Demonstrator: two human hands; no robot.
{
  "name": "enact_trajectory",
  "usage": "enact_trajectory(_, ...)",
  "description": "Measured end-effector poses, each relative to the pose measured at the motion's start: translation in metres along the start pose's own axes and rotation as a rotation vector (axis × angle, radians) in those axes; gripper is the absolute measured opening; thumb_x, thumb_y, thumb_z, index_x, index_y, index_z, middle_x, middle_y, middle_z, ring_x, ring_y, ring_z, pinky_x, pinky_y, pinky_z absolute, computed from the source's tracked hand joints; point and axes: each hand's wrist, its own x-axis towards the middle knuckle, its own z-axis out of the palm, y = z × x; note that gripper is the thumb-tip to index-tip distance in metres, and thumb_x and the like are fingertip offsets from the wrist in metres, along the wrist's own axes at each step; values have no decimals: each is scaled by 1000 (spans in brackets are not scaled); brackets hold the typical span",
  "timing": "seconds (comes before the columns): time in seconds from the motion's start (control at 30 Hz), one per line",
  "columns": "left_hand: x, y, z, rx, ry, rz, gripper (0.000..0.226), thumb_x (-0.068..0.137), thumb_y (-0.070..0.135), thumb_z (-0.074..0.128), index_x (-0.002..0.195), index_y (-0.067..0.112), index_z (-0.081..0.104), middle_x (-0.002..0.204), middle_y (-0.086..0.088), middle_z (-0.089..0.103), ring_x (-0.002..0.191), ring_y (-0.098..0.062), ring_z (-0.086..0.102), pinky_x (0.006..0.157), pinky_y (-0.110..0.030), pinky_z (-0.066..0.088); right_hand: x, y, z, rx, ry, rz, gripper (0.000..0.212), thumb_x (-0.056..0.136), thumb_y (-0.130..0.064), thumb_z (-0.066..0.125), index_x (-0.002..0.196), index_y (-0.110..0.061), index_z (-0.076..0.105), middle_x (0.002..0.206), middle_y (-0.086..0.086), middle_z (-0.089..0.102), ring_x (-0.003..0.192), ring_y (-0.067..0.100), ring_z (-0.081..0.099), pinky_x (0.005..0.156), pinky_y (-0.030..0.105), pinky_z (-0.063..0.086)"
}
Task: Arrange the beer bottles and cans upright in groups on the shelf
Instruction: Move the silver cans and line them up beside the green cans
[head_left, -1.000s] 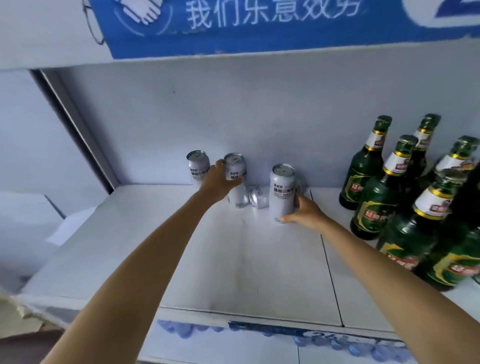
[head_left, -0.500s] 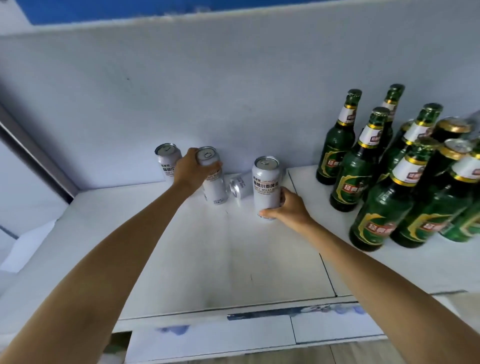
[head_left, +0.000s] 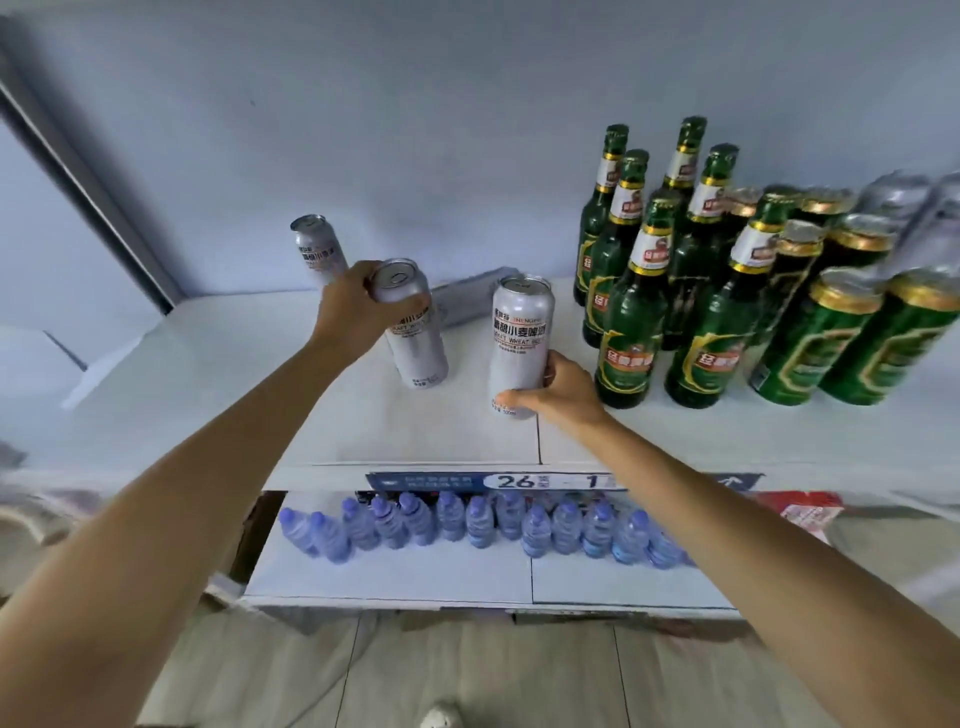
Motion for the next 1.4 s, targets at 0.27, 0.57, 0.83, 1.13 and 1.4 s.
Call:
enact_trajectory(0.27,-116,59,27,16,-22,-27,60,72,31,83,122,14,56,105,4,60,94,-11,56,67,-16,41,-87,18,-62,41,-44,-41,74,50,-30,91,117,-14,62,110,0,70,98,16,68,88,33,56)
enact_trajectory(0.57,-192,120,59,-21,-184,98,71,64,42,86,125,18,57,116,1,65,104,-15,62,81,-23,46,-185,36,-152,-53,62,-23,70,59,-26,89,121,-11,61,115,3,68,100,19,65,81,30,53)
enact_trajectory(0.83,-244,214,134,-58,-332,191,55,66,38,86,115,28,62,112,8,65,103,-13,63,89,-30,52,-249,84,-265,-71,92,30,64,60,-23,88,119,-15,63,109,1,70,90,13,66,65,17,52)
enact_trajectory(1.13,-259,324,269,-106,-364,171,58,68,36,85,120,22,64,107,10,68,95,-5,63,81,-18,50,-235,134,-437,-125,36,20,63,54,-24,90,111,-20,63,108,-3,71,97,16,68,92,37,54)
enact_trajectory(1.4,-206,398,356,-48,-416,209,54,67,35,85,116,25,64,97,17,65,88,0,62,66,-6,41,-154,160,-533,-122,85,49,64,58,-19,89,116,-12,64,107,2,71,97,19,68,88,33,54)
